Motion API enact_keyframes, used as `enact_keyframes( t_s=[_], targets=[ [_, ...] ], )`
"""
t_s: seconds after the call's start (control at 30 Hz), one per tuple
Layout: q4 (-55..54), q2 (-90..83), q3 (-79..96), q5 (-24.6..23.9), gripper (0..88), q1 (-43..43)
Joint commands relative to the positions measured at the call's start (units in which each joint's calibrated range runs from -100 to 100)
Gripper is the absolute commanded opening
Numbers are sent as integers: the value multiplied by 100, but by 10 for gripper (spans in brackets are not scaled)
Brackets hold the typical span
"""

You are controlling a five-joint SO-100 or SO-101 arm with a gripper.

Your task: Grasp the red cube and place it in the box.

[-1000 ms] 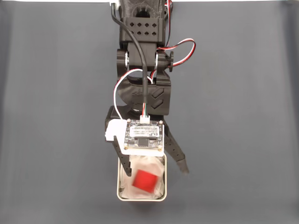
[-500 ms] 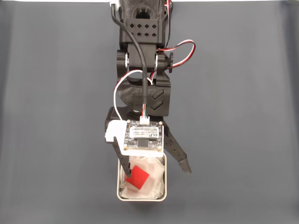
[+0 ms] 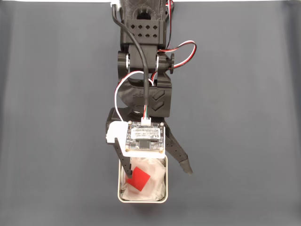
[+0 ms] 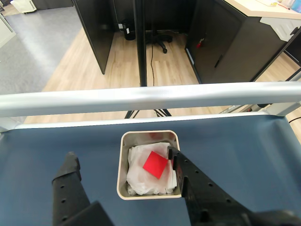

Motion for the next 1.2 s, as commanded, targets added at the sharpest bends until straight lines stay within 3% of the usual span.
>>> enact_keyframes(
  t_s=[0.0,0.07,0.13,0.23,0.3,0.57,0.8,1.17],
  targets=[
    [-135,-246,-20,34,425,44],
    [-144,-255,-20,29,422,44],
    [-144,-272,-2,59,358,44],
    [-144,-367,7,122,85,-6],
    [-94,-549,-75,122,7,-48],
    [20,-2352,637,88,0,-197],
    [307,-5212,3848,171,0,-233],
    [1881,-8669,7936,-54,0,-190]
  ],
)
